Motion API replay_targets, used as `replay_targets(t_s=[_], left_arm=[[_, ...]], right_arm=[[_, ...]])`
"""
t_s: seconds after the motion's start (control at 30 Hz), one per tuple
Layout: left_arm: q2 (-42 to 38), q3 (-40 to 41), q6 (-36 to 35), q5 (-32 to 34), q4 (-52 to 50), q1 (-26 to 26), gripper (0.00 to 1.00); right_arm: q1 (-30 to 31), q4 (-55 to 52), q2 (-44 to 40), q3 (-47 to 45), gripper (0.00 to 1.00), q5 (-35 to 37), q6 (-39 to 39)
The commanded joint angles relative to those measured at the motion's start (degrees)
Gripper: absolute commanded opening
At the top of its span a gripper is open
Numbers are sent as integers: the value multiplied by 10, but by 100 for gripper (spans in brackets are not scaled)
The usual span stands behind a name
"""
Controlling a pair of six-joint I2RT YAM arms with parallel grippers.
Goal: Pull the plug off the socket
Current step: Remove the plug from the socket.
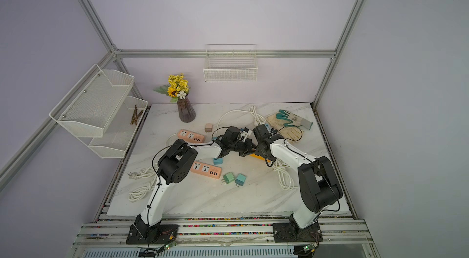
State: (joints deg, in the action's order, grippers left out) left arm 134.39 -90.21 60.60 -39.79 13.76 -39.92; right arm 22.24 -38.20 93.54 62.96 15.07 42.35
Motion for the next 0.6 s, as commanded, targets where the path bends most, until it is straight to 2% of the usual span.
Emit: replay_targets(t_s=[0.0, 0.03, 0.13, 0.23, 0.4, 0.57], left_arm=[[28, -27, -26, 12, -134, -2, 0], [25, -14, -37, 36, -177, -2, 0], [-2, 80, -29, 92, -188, -2, 0], [0, 135, -13, 96, -186, -3, 0], [17, 156, -10, 84, -193, -3, 0], [37, 133, -23, 82, -230, -2, 0]], right_arm=[[1, 30, -11, 21, 0, -4, 6], [1, 21, -6, 29, 0, -3, 6], [1, -5, 0, 58, 0, 6, 6], [1, -21, 8, 86, 0, 9, 7], [1, -39, 24, 120, 0, 7, 9], [1, -48, 20, 143, 0, -2, -2]])
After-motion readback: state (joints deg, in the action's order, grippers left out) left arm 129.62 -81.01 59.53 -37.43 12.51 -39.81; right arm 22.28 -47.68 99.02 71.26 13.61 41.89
